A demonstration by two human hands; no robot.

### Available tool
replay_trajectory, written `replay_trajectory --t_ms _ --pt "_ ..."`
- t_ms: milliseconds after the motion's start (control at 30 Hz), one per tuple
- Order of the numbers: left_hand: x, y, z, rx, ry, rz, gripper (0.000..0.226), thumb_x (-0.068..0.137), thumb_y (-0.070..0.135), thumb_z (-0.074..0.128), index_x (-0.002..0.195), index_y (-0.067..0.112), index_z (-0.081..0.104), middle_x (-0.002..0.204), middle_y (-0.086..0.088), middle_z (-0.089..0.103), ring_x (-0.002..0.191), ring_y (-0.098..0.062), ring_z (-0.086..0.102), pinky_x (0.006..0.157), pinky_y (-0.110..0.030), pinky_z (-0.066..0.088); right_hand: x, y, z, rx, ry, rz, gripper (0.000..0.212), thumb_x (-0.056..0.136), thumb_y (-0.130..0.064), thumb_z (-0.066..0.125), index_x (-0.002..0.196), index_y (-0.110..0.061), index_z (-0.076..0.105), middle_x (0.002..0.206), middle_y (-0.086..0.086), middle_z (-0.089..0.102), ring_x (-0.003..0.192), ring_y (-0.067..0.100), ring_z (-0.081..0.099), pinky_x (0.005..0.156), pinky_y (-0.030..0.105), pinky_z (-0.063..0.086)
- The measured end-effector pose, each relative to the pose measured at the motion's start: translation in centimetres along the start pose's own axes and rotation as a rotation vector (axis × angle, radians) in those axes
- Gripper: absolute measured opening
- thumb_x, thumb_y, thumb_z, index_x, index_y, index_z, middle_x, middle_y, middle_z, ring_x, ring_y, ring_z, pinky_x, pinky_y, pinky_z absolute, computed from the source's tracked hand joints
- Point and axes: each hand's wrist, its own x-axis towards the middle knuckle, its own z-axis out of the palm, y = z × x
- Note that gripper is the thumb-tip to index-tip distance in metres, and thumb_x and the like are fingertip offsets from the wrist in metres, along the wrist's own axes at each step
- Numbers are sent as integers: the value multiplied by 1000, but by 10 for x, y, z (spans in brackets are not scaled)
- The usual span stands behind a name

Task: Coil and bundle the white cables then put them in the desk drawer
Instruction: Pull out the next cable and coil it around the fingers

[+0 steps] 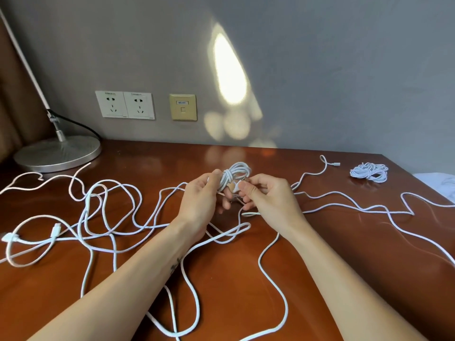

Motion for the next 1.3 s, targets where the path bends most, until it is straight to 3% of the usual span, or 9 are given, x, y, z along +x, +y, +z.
replay_trajectory --t_ms 67,200,400,500,567,633,800,1200,1300 --pt "-1 -1 2 2 -22 18 37 110 28 44 89 6 64 71 -7 65 51 -16 53 51 -27 42 0 0 0 0 6 9 19 97 -30 71 99 -13 77 79 5 75 70 22 75 73 44 65" --pt "-2 -2 3 20 -61 59 35 111 30 43 92 10 64 71 -6 61 49 -16 47 50 -26 39 0 -3 -2 27 21 32 16 97 -25 71 96 -10 78 76 6 74 65 16 72 64 32 63" --pt "-2 -4 2 46 -96 115 32 111 29 45 112 8 69 69 -8 53 51 -10 44 46 -18 35 2 -4 -6 41 -13 103 20 97 -27 72 89 -9 78 76 7 75 63 18 73 72 38 65" --pt "3 -5 -2 110 -104 143 28 109 33 49 109 17 72 70 -7 50 62 -19 44 47 -19 34 1 -7 -7 32 -36 130 21 97 -29 72 89 -11 79 78 5 76 66 11 71 66 24 59" --pt "5 -5 -5 177 -122 186 26 108 32 49 106 18 71 66 2 54 61 -14 47 49 -16 36 0 -9 -8 72 -43 171 21 97 -28 73 89 -10 79 78 5 76 65 7 69 64 18 56" --pt "7 -6 -8 238 -127 214 26 109 32 49 105 17 71 61 11 54 56 -8 46 49 -16 37 0 -10 -9 124 -55 218 20 96 -28 73 90 -9 79 79 5 76 67 8 69 68 22 59" --pt "8 -7 -13 273 -163 239 27 108 32 50 108 16 71 61 2 47 56 -15 39 46 -21 32 -1 -10 -7 180 -65 304 18 96 -26 74 92 -10 80 81 7 77 70 12 71 78 30 63" --pt "10 -8 -17 179 -208 155 28 108 31 48 109 16 72 60 3 41 53 -11 32 45 -19 28 -3 -13 -7 89 -22 222 20 93 -31 76 92 -12 81 74 -1 76 63 4 66 63 17 55" --pt "11 -8 -18 202 -213 157 29 109 30 48 111 14 72 60 3 40 53 -12 32 45 -20 28 -3 -12 -6 64 -21 221 21 91 -35 77 89 -14 81 74 0 76 67 9 68 73 29 63"
